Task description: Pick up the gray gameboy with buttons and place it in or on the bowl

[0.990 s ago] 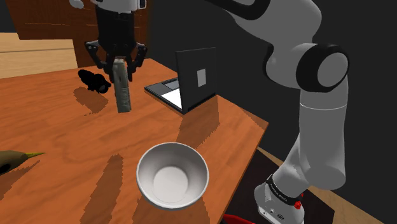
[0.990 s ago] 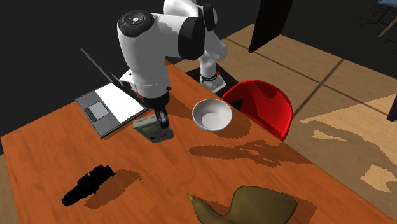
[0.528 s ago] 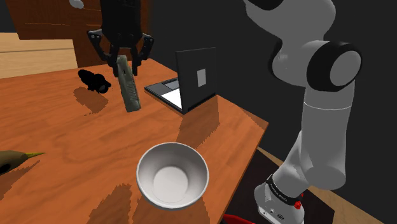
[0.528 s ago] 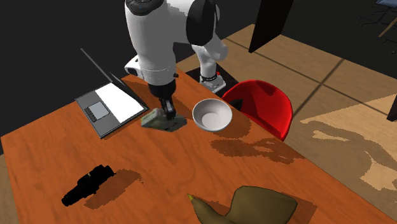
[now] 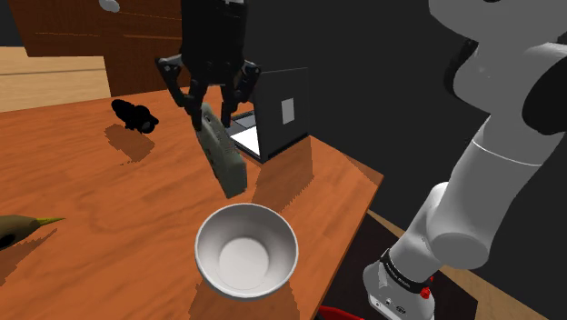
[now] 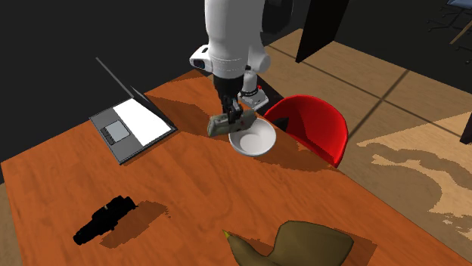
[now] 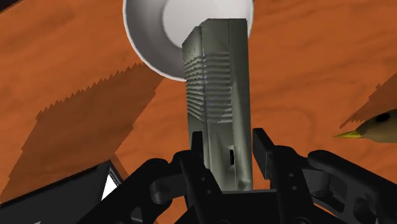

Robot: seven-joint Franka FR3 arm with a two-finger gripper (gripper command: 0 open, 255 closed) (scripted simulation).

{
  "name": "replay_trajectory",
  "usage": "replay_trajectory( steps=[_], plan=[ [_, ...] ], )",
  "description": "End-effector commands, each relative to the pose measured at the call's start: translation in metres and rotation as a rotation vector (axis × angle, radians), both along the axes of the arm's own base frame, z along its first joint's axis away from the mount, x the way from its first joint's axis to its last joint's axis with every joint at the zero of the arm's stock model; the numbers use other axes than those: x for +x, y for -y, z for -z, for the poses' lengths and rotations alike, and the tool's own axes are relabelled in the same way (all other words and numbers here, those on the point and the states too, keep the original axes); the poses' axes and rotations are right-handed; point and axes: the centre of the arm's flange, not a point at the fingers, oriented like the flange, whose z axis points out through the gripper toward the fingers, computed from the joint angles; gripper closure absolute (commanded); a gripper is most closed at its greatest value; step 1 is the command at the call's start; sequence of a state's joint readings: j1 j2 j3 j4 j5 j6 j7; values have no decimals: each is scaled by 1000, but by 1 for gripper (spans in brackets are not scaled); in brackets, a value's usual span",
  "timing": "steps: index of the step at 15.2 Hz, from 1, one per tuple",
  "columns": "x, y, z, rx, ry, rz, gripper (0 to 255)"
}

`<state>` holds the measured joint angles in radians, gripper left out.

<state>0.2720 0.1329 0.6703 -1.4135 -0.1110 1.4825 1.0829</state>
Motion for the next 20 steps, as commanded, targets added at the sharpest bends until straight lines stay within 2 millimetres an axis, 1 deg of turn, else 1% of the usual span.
replay_trajectory(
  steps=[1,10,11,20],
  plan=[
    [-29,2,-3,0,0,2,255],
    [-146,11,-19,0,0,2,255],
    [-154,11,-20,0,0,2,255],
    [-154,11,27,0,0,2,255]
  ],
)
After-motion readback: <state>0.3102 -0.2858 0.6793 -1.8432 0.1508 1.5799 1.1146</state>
